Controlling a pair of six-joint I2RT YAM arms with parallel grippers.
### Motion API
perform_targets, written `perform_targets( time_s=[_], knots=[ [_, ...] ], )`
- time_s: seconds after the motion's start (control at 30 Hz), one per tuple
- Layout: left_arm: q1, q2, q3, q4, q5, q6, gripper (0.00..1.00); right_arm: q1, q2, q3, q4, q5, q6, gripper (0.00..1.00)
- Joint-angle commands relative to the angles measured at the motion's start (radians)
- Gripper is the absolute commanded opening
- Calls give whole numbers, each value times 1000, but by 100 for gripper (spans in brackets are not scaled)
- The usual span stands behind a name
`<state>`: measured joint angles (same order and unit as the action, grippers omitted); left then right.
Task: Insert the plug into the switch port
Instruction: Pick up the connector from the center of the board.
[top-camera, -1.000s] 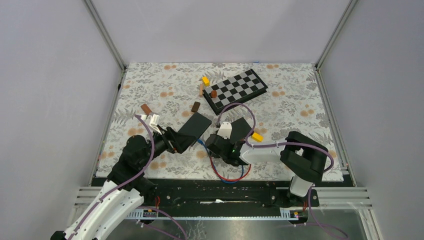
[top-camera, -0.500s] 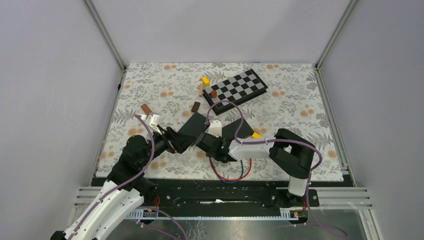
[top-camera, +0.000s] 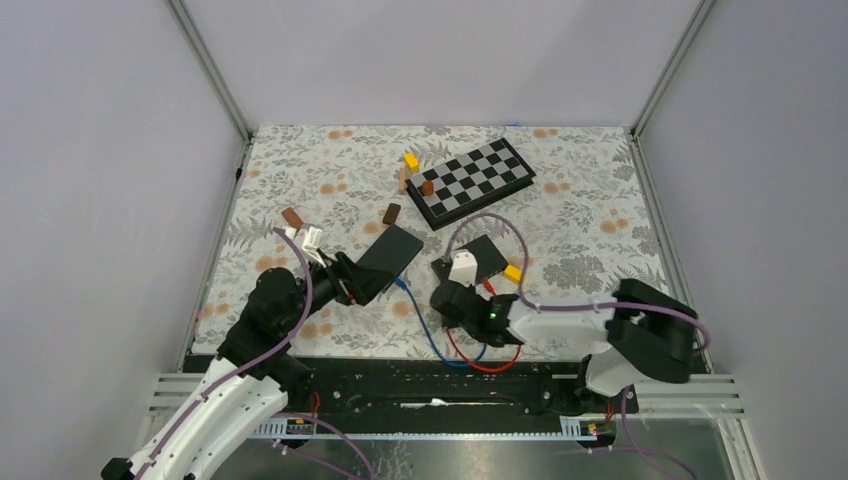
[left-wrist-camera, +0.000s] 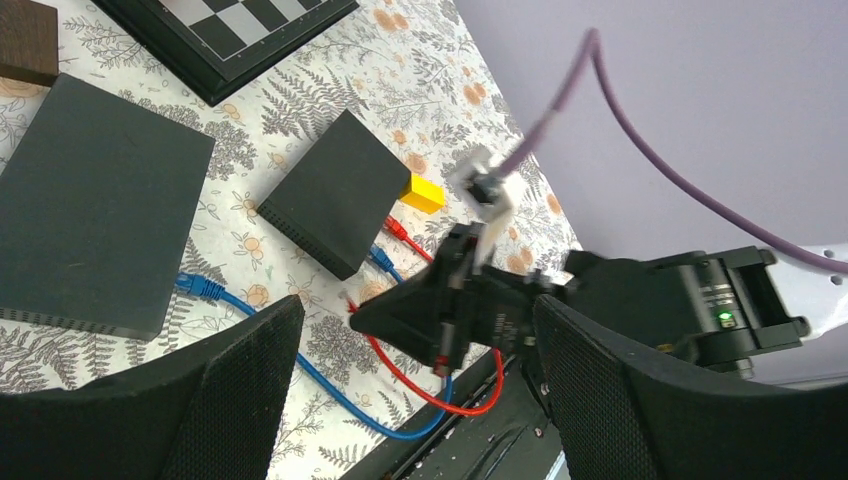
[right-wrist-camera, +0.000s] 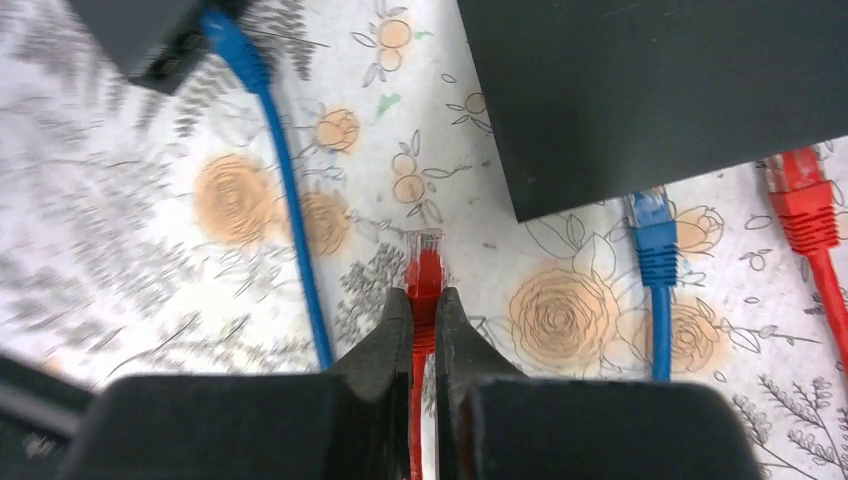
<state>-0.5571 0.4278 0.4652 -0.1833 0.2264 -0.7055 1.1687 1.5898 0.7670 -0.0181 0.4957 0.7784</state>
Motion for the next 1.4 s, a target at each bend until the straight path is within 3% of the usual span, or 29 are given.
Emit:
perform_targets(
  time_s=[0.0,0.17,0.27,0.53,0.7,0.97,1.37],
  knots=[
    [2,10,33,93,2,-15,87,-9,-243,-168,317,-62,-100,0],
    [2,42,18,200,85,-46,87,-39,-494,-383,602,-193,-215,0],
    [2,74,19,261,153,-60,85,-44,-593,-441,647,-250,-281,0],
    [-3,177,-8,399,285,-115,67,-44,-800,-563,755,-321,-347,0],
    [-51,212,-40,490,313,-130,66,-44,-871,-584,768,-370,-349,0],
    [-241,312,-45,639,232,-117,67,-44,-911,-582,776,-422,-345,0],
    [-278,401,-24,709,222,-102,66,-45,-981,-580,761,-460,-340,0]
  ],
)
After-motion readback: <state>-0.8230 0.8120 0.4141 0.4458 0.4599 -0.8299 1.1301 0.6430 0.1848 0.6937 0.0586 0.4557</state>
